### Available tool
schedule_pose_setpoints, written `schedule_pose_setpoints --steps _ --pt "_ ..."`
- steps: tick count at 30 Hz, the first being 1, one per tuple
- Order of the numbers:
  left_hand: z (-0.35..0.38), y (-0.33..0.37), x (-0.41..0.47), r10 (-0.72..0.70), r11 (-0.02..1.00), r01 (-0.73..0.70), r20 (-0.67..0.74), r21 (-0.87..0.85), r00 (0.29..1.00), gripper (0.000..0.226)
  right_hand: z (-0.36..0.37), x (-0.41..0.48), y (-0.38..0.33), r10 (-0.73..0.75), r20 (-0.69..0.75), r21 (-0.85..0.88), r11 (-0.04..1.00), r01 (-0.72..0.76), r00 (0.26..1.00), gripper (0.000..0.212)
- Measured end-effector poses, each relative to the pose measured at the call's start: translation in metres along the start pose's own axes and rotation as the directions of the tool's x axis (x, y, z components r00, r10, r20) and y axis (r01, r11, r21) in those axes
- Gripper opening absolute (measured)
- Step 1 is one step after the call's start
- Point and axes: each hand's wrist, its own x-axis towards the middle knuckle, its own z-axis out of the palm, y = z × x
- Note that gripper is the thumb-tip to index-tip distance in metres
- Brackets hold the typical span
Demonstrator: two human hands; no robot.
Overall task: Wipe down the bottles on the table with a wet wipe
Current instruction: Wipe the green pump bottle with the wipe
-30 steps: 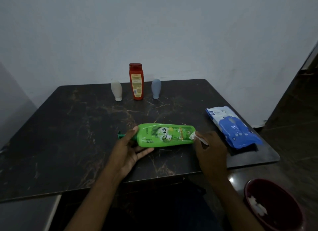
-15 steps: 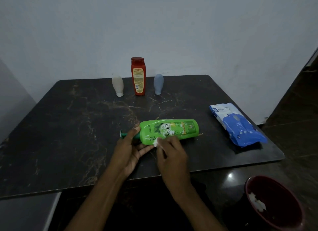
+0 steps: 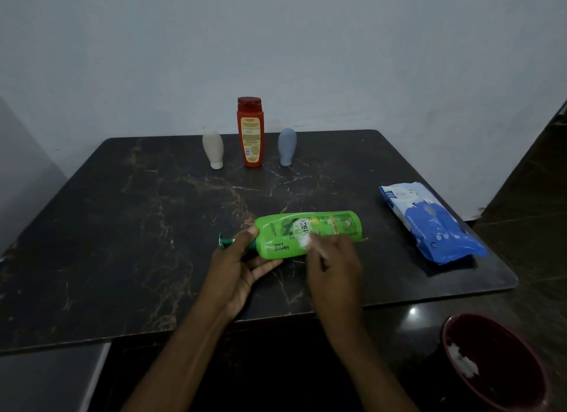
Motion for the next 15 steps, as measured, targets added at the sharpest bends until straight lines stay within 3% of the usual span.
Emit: schedule_pose_setpoints --steps 3,8,13,15 --pt "0.0 -0.001 -0.001 0.009 1.0 -0.008 -0.011 0.024 1.0 0.033 0.025 -0.021 -0.027 -0.178 0.078 0.006 0.984 0.178 0.981 0.022" --pt "0.001 -0.002 -0.001 0.026 0.999 -0.025 -0.033 0.026 0.999 0.034 0.029 -0.019 -0.035 -0.257 0.137 -0.036 0.964 0.264 0.957 0.023" --pt "0.004 -0.003 -0.001 0.056 0.998 -0.056 -0.037 -0.002 0.998 0.019 0.007 0.004 -0.014 -0.065 -0.007 -0.016 0.998 0.065 0.998 0.018" --pt "0.004 -0.004 -0.001 0.081 0.997 -0.081 -0.033 -0.009 0.996 0.009 0.016 0.0 -0.028 -0.119 0.028 -0.021 0.993 0.119 0.993 0.014"
